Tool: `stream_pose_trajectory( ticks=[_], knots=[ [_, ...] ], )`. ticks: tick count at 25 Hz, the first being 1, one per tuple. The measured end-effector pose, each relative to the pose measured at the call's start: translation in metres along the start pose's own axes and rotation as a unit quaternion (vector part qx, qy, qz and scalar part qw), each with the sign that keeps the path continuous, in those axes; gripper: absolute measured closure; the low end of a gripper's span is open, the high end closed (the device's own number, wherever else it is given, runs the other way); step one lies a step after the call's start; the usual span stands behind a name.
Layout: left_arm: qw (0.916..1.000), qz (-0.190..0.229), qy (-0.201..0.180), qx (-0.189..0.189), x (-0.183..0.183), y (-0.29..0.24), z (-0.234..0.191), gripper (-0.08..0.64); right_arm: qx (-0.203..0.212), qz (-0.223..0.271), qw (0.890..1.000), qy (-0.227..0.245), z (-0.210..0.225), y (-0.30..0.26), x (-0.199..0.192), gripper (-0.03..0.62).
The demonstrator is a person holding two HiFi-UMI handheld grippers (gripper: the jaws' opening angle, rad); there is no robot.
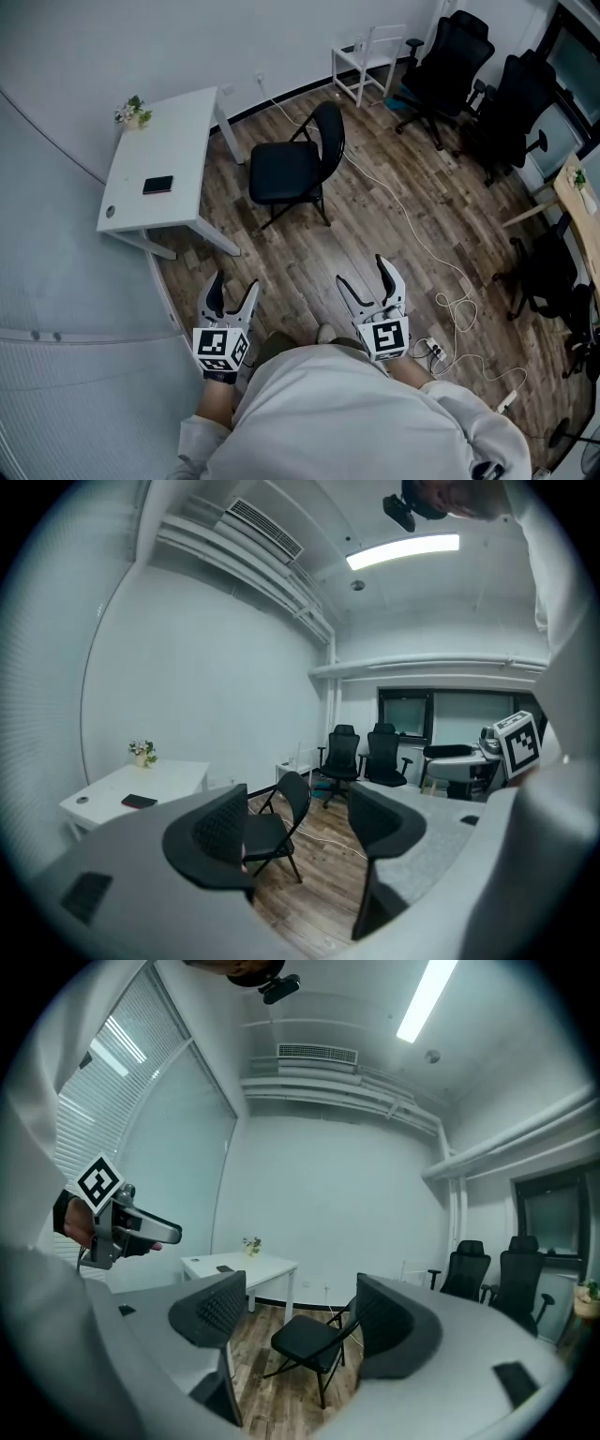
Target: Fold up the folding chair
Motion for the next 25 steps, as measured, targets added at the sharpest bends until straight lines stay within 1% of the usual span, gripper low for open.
stream_pose_trajectory(
  ticks=[4, 6, 9, 12, 14, 16, 19, 25],
  knots=[
    [0.9997, -0.020, 0.003, 0.011, -0.013, -0.002, 0.011, 0.227, 0.020, 0.006, 1.000, -0.003, 0.011, -0.009, -0.011, 0.221],
    [0.9994, -0.030, 0.005, 0.015, -0.017, -0.005, 0.008, 0.232, 0.025, 0.006, 1.000, -0.004, 0.015, -0.016, -0.011, 0.221],
    [0.9993, -0.029, 0.009, 0.020, -0.015, -0.015, -0.002, 0.236, 0.029, 0.006, 1.000, -0.001, 0.019, -0.030, -0.008, 0.222],
    [0.9995, -0.027, 0.010, 0.011, -0.013, -0.036, -0.008, 0.241, 0.026, -0.019, 0.999, -0.010, 0.023, -0.046, -0.010, 0.224],
    [0.9995, -0.029, 0.013, 0.001, -0.019, -0.053, -0.016, 0.244, 0.022, -0.014, 1.000, -0.004, 0.026, -0.060, -0.014, 0.225],
    [0.9992, -0.033, 0.020, -0.008, -0.027, -0.073, -0.030, 0.245, 0.017, -0.008, 1.000, 0.006, 0.028, -0.079, -0.020, 0.226],
    [0.9985, -0.037, 0.033, -0.021, -0.033, -0.112, -0.059, 0.246, 0.002, -0.022, 1.000, 0.013, 0.037, -0.117, -0.027, 0.233],
    [0.9967, -0.043, 0.043, -0.054, -0.025, -0.210, -0.146, 0.247, -0.032, -0.031, 0.999, 0.031, 0.055, -0.234, -0.016, 0.239]
  ],
)
Point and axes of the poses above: the fingertips, and each gripper's own axes: y backward along the fingers, z to its right, x out of its top, the point moved 3 cm from there along y, backward along the fingers, and after that the axes turned 4 degrees about z, right-handed, at the moved point
